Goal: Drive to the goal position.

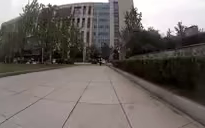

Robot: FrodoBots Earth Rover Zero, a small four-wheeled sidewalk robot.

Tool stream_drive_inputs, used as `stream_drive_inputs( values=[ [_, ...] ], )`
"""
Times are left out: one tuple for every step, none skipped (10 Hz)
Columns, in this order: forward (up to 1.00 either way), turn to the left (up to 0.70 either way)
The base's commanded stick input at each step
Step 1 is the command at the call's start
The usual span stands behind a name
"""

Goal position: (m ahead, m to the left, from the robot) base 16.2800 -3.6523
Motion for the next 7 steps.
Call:
stream_drive_inputs(
  values=[
    [0.7,0.0],
    [0.7,0.0],
    [0.7,0.0],
    [0.7,0.0],
    [0.7,0.0],
    [0.7,0.0],
    [0.7,0.0]
  ],
)
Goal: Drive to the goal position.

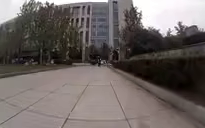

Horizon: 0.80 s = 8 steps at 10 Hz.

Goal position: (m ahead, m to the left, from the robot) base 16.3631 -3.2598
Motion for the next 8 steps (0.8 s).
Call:
stream_drive_inputs(
  values=[
    [0.7,0.0],
    [0.7,0.0],
    [0.7,0.0],
    [0.7,0.0],
    [0.7,0.0],
    [0.7,0.0],
    [0.7,0.0],
    [0.7,0.0]
  ],
)
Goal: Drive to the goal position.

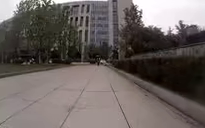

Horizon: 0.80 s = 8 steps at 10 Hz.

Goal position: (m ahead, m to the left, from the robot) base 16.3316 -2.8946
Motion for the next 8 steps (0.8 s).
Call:
stream_drive_inputs(
  values=[
    [0.7,0.0],
    [0.45,0.0],
    [0.45,0.0],
    [0.45,0.0],
    [0.45,0.0],
    [0.45,0.0],
    [0.33,0.0],
    [0.14,0.0]
  ],
)
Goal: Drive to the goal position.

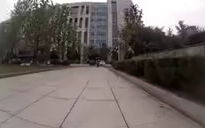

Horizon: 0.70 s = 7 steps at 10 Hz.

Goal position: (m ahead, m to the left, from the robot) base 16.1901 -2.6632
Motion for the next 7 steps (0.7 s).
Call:
stream_drive_inputs(
  values=[
    [0.0,0.0],
    [0.0,0.0],
    [0.0,0.0],
    [0.0,0.0],
    [0.0,0.0],
    [0.0,0.0],
    [0.0,0.0]
  ],
)
